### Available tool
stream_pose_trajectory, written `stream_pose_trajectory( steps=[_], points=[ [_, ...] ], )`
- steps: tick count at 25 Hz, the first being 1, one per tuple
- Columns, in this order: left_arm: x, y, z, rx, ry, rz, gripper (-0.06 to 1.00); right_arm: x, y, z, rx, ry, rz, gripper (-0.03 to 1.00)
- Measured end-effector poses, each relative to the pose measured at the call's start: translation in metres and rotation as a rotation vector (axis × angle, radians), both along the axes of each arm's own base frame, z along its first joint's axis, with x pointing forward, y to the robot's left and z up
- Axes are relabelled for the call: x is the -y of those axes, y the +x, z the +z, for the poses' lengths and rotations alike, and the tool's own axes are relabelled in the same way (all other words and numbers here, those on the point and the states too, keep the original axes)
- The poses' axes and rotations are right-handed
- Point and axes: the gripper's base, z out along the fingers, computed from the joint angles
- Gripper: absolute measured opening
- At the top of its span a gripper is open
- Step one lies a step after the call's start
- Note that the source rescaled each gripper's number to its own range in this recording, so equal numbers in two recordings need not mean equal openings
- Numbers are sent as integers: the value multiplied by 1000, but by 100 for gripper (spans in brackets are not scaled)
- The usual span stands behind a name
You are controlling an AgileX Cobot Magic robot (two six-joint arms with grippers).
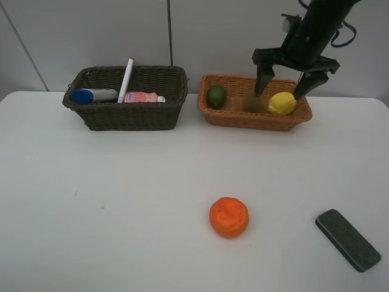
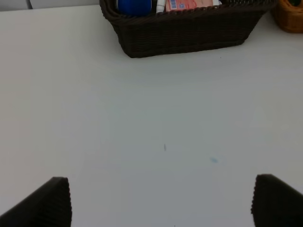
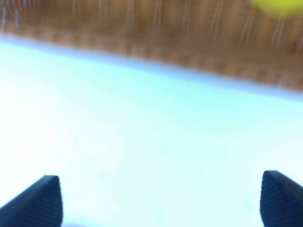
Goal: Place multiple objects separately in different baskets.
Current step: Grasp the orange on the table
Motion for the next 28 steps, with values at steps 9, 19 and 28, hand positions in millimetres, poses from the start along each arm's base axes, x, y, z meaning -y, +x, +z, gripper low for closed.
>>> stream_pose_trajectory(
  steps=[9,19,28],
  points=[
    [0,0,0,0,0,0,100,-45,-143,-12,-53,-38,286,97],
    [0,0,0,0,0,0,100,-87,-176,-71,-29,6,422,97],
    [0,0,0,0,0,0,100,-93,-169,-104,-83,-31,435,97]
  ],
)
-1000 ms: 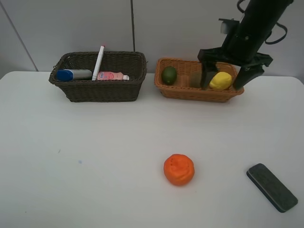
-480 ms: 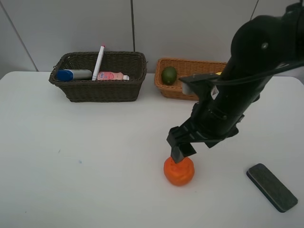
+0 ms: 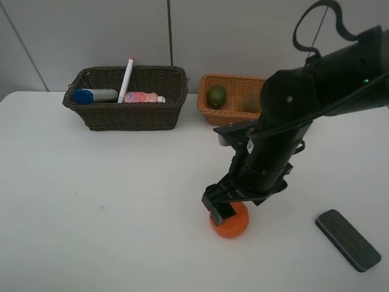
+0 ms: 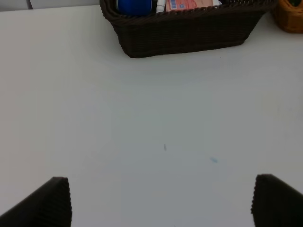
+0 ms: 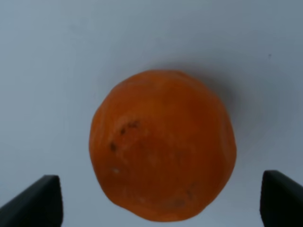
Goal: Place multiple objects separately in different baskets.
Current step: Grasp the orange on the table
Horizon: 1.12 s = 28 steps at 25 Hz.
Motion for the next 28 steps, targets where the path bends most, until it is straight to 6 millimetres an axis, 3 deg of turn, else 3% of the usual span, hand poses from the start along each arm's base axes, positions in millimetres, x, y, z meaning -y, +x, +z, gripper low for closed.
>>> stream_pose_trajectory(
  steps=[24,26,28],
  points=[
    [0,0,0,0,0,0,100,-7,5,-49,-73,-35,-42,97],
    [0,0,0,0,0,0,100,-7,5,-50,-74,-36,-41,92],
    [0,0,0,0,0,0,100,-7,5,-50,-75,-36,-42,67]
  ],
)
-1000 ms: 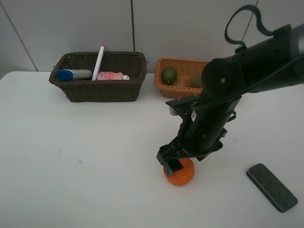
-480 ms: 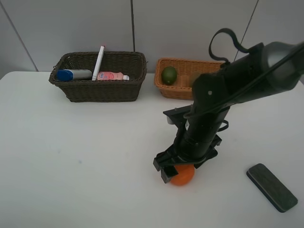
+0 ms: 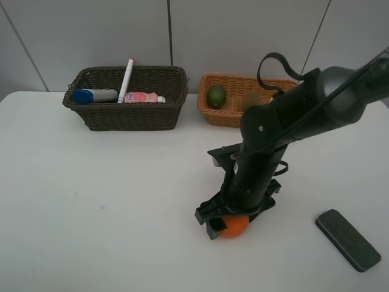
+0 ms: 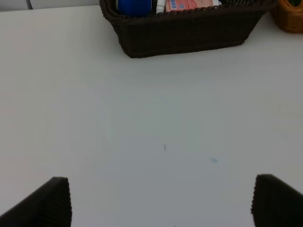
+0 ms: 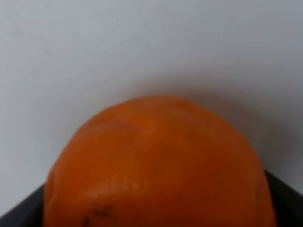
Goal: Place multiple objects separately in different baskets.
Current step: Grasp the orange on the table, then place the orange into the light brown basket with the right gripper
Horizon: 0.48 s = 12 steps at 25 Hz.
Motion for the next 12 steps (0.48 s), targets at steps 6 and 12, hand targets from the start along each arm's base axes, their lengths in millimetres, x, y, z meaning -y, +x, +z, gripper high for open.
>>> stream_pose_trajectory(
  steps=[6,12],
  points=[
    [0,0,0,0,0,0,100,-1,2,7,-17,-31,28,58],
    [0,0,0,0,0,0,100,-7,42,85,164,24,58,58]
  ],
)
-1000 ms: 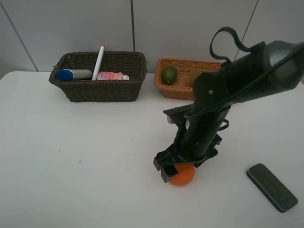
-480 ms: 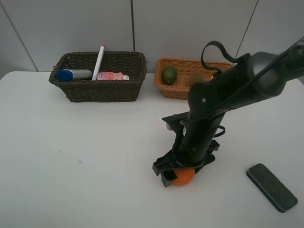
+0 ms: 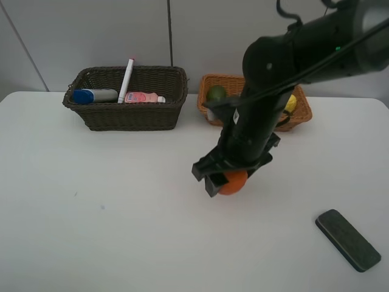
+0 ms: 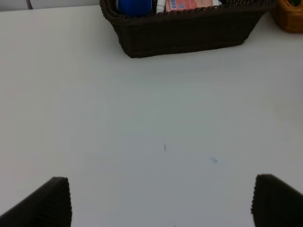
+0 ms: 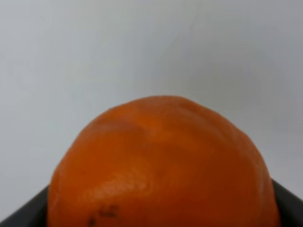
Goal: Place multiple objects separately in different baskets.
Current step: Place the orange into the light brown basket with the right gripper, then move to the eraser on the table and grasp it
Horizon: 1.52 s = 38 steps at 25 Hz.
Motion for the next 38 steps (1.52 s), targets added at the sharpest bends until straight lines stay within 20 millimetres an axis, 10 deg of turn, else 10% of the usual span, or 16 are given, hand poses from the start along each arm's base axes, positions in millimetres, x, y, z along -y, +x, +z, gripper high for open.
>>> stream_pose_trajectory(
  steps=[7,15,19,22,27,38],
  points=[
    [0,0,0,0,0,0,100,58,119,55,238,65,-236,58],
    [0,0,0,0,0,0,100,113,205,9,243,29,-366,58],
    [0,0,0,0,0,0,100,110,214,-2,264,40,-361,60],
    [0,0,0,0,0,0,100,109,217,-1,292,53,-359,89],
    [0,0,0,0,0,0,100,110,215,0,264,39,-361,97],
    [0,0,0,0,0,0,100,122,155,80,117,17,-430,97]
  ],
)
